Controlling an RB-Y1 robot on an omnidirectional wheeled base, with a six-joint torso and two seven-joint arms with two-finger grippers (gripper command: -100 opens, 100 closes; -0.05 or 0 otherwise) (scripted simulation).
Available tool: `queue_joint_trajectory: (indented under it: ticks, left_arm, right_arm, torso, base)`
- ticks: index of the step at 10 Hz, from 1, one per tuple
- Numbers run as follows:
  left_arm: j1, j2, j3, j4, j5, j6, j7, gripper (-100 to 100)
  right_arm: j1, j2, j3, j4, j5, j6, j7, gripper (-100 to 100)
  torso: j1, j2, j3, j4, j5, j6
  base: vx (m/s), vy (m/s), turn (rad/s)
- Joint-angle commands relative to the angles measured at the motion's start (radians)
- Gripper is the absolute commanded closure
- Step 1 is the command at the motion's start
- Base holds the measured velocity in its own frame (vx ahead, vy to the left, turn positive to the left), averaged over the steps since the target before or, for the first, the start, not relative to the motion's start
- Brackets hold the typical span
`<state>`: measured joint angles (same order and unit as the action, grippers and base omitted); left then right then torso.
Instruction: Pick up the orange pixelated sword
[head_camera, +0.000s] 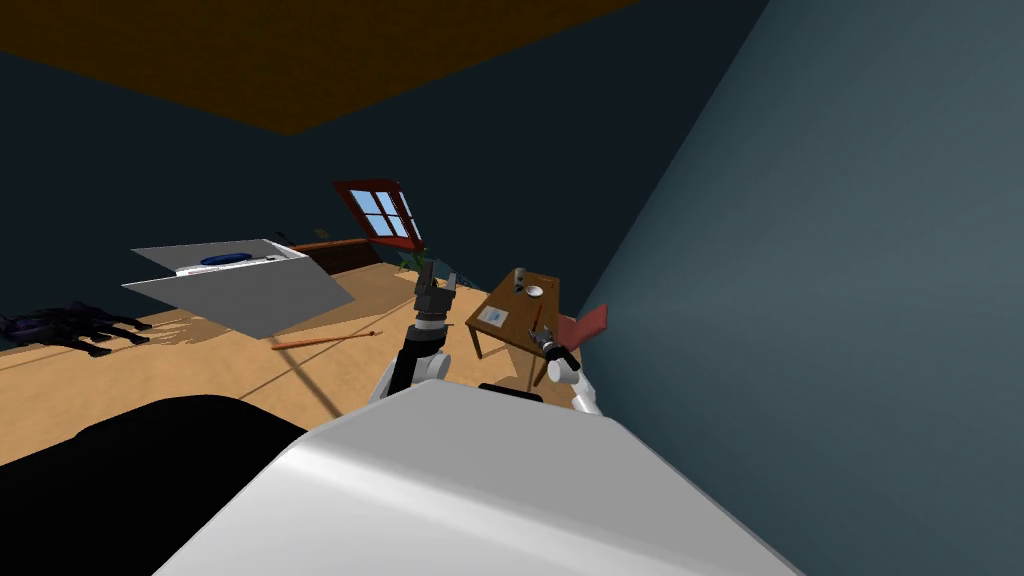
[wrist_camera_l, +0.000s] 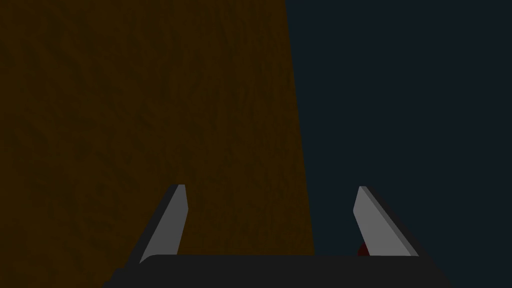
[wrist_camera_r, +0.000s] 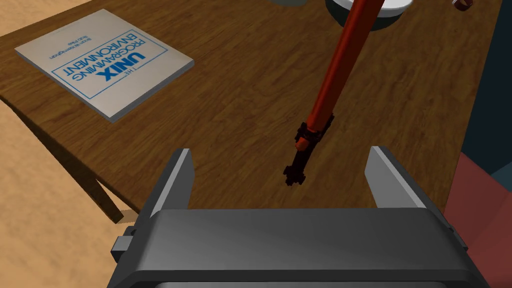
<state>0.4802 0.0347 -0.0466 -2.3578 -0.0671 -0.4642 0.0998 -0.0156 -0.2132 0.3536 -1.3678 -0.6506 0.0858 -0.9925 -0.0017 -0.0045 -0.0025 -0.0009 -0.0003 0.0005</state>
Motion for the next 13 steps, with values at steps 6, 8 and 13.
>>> queue_joint_trajectory:
  ticks: [6, 8, 13]
  left_arm:
    - [0.0, 0.0, 0.0, 0.0, 0.0, 0.0, 0.0, 0]
    - [0.0, 0.0, 0.0, 0.0, 0.0, 0.0, 0.0, 0]
    - [0.0, 0.0, 0.0, 0.0, 0.0, 0.0, 0.0, 0]
  right_arm:
    - [-0.117, -0.026, -0.004, 0.126, -0.08, 0.127, -0.128, -100]
    - [-0.145, -0.043, -0.011, 0.155, -0.098, 0.153, -0.157, -100]
    - [-0.162, 0.051, -0.031, 0.205, -0.103, 0.146, -0.056, -100]
  torso:
    - [-0.001, -0.001, -0.001, 0.0, 0.0, 0.0]
    - [-0.001, 0.0, 0.0, 0.0, 0.0, 0.0]
    - [0.0, 0.002, 0.001, 0.0, 0.0, 0.001]
  base:
    - [0.071, -0.05, 0.11]
    - [0.061, -0.055, 0.061]
    - [0.023, -0.03, -0.072]
